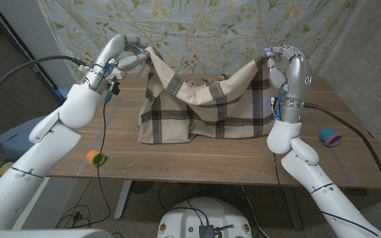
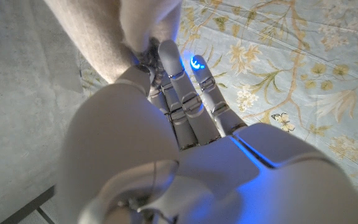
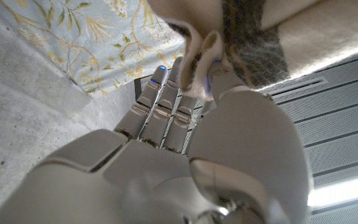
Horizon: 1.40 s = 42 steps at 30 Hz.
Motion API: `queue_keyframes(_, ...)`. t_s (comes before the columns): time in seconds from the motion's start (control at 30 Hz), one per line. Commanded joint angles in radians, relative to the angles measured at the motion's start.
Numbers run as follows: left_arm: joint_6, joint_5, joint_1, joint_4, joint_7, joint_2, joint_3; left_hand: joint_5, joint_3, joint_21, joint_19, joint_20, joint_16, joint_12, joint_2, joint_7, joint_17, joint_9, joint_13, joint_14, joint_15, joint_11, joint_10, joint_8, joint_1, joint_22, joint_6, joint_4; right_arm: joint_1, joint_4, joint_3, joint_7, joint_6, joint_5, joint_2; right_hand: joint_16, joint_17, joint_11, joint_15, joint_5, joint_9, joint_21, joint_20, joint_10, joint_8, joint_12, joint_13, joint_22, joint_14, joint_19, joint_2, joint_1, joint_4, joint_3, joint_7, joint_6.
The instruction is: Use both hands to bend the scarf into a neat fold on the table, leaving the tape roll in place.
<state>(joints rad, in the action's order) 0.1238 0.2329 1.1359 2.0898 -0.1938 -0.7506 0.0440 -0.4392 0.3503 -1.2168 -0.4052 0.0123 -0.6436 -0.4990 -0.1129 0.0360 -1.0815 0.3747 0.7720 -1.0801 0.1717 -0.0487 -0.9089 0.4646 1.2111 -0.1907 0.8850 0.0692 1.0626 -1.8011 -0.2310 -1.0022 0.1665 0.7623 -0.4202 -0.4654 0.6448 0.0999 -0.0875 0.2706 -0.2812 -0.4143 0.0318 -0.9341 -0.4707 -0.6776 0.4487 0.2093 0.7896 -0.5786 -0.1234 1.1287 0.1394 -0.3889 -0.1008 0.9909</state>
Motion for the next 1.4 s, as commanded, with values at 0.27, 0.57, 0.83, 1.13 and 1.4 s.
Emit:
queue_keyframes(0.27,-0.376,0.423,-0.112,-0.012,-0.111,-0.141,-0.190,0.002,0.006,-0.007,0.003,0.002,0.009,0.009,-0.026,-0.032,-0.007,0.099,-0.001,0.020,0.056,-0.093,-0.100,0.000,0.022,0.000,0.039,-0.004,-0.223,0.154,-0.137,0.025,-0.132,-0.158,-0.096,0.008,0.008,0.002,-0.134,0.004,-0.001,-0.007,0.002,0.001,-0.005,-0.006,0.003,0.002,0.009,0.007,-0.003,0.000,0.004,0.006,-0.006,-0.001)
queue_keyframes(0.57,-0.521,0.591,-0.181,-0.056,-0.092,-0.199,-0.307,0.006,0.007,-0.008,0.002,0.003,0.019,0.013,-0.025,-0.035,-0.009,0.094,0.001,0.017,0.056,-0.097,-0.103,-0.003,0.022,0.001,0.045,-0.006,-0.281,0.210,-0.159,0.017,-0.216,-0.196,-0.113,0.011,0.014,0.001,-0.134,0.005,0.001,-0.010,0.002,0.002,-0.006,-0.007,0.003,0.002,0.009,0.008,-0.005,0.001,0.005,0.008,-0.006,-0.003)
queue_keyframes(0.83,-0.593,0.682,-0.262,-0.101,-0.053,-0.220,-0.395,0.009,0.008,-0.009,0.001,0.005,0.027,0.019,-0.025,-0.036,-0.010,0.092,0.000,0.015,0.057,-0.099,-0.103,-0.006,0.024,0.002,0.044,-0.005,-0.340,0.271,-0.188,0.021,-0.284,-0.230,-0.120,0.015,0.019,0.003,-0.135,0.005,0.002,-0.013,0.003,0.004,-0.007,-0.007,0.003,0.002,0.008,0.011,-0.006,0.003,0.006,0.010,-0.008,-0.004)
queue_keyframes(1.13,-0.625,0.775,-0.361,-0.160,0.003,-0.215,-0.490,0.014,0.010,-0.012,0.001,0.006,0.037,0.026,-0.025,-0.038,-0.012,0.089,-0.001,0.011,0.057,-0.101,-0.105,-0.010,0.026,0.002,0.046,-0.005,-0.431,0.355,-0.251,0.050,-0.340,-0.248,-0.117,0.019,0.024,0.002,-0.134,0.005,0.004,-0.016,0.002,0.004,-0.008,-0.009,0.002,0.002,0.008,0.012,-0.008,0.002,0.005,0.012,-0.006,-0.003)
queue_keyframes(1.4,-0.623,0.864,-0.450,-0.219,0.053,-0.194,-0.568,0.020,0.011,-0.014,0.001,0.007,0.045,0.031,-0.027,-0.037,-0.016,0.085,0.001,0.006,0.057,-0.100,-0.105,-0.013,0.027,0.002,0.049,-0.005,-0.529,0.460,-0.317,0.067,-0.363,-0.261,-0.094,0.021,0.029,0.002,-0.135,0.005,0.006,-0.019,0.001,0.004,-0.008,-0.008,-0.001,0.001,0.009,0.014,-0.008,0.003,0.006,0.014,-0.005,-0.004)
